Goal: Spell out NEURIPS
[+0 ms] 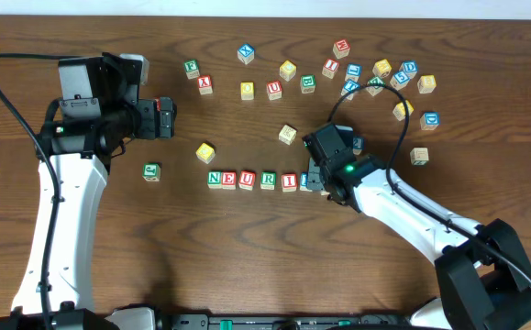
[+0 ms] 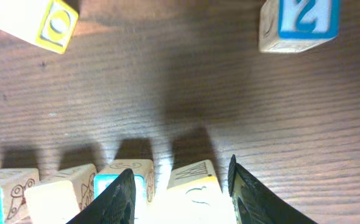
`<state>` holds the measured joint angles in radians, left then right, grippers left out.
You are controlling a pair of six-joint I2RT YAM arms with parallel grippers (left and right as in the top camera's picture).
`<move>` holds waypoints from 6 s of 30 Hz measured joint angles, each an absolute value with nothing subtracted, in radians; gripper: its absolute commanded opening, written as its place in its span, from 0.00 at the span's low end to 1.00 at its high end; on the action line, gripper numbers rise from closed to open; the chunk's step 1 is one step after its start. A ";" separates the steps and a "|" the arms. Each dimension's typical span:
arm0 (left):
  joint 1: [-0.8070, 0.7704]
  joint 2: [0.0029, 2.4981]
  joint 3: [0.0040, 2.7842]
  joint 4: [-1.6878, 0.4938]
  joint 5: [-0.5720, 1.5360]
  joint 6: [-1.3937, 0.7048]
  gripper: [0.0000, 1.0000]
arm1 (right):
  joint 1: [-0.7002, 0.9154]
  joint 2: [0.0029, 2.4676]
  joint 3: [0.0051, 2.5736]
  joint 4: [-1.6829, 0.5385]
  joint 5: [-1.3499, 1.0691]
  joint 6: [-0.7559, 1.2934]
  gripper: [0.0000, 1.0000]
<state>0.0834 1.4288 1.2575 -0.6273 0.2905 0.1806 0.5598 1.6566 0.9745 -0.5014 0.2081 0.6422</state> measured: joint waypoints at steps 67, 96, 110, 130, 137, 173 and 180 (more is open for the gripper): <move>0.084 1.429 1.258 -0.627 0.290 0.181 0.98 | 0.684 1.659 0.938 -0.750 0.247 0.827 0.30; 0.084 1.429 1.258 -0.627 0.290 0.181 0.98 | 0.682 1.677 0.907 -0.704 0.309 0.863 0.33; 0.083 1.429 1.258 -0.627 0.290 0.181 0.98 | 0.674 1.678 0.907 -0.660 0.356 0.863 0.32; 0.084 1.429 1.258 -0.627 0.290 0.181 0.97 | 0.668 1.678 0.907 -0.614 0.375 0.852 0.31; 0.083 1.429 1.258 -0.627 0.290 0.181 0.98 | 0.668 1.678 0.907 -0.609 0.375 0.851 0.31; 0.083 1.429 1.258 -0.627 0.290 0.181 0.97 | 0.668 1.678 0.907 -0.593 0.375 0.833 0.28; 0.084 1.429 1.258 -0.627 0.290 0.181 0.98 | 0.668 1.678 0.907 -0.590 0.375 0.829 0.28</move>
